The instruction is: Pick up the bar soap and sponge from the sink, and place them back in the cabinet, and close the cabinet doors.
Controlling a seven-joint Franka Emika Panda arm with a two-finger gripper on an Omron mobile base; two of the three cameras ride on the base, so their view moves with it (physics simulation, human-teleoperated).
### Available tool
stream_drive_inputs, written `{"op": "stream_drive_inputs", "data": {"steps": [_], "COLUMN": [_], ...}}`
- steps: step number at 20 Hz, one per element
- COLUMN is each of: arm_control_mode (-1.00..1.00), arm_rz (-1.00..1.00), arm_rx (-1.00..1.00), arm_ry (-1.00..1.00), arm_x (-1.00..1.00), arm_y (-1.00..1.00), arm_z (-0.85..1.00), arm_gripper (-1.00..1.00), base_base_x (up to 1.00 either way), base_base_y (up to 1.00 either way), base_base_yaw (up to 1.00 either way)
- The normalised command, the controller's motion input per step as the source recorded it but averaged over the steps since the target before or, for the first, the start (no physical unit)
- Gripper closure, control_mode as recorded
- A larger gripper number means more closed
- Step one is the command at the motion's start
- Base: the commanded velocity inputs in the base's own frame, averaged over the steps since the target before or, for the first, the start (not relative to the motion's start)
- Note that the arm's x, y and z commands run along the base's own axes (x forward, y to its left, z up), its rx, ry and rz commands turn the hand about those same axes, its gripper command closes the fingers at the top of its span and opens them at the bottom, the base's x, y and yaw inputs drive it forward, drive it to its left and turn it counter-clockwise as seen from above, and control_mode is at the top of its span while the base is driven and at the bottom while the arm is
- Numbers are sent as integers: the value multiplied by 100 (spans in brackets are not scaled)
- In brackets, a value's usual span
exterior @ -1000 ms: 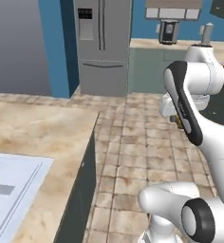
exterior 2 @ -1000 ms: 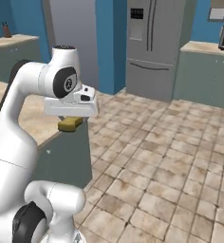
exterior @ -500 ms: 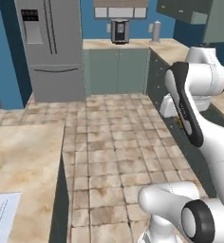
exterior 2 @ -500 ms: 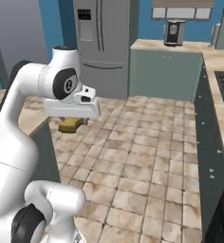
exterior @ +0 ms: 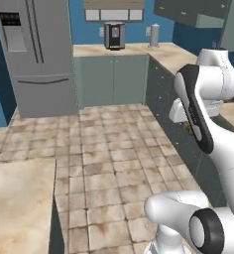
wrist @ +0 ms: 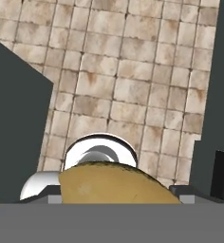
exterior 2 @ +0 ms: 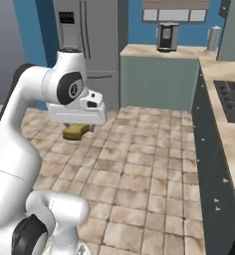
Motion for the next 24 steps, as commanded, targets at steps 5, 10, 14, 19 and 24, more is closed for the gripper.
{"op": "stream_drive_inputs", "data": {"steps": [5, 10, 14, 19, 24], "arm_control_mode": [100, 100, 100, 100, 100], "arm_rz": [0, 0, 0, 0, 0], "arm_rx": [0, 0, 0, 0, 0], "arm_ry": [0, 0, 0, 0, 0], "arm_x": [0, 0, 0, 0, 0], "arm_y": [0, 0, 0, 0, 0], "arm_z": [0, 0, 0, 0, 0], "arm_gripper": [100, 100, 100, 100, 100], "base_base_x": [85, 83, 83, 77, 29], "base_base_y": [5, 0, 0, 0, -1], "base_base_yaw": [-2, -2, -2, -5, -34]}}
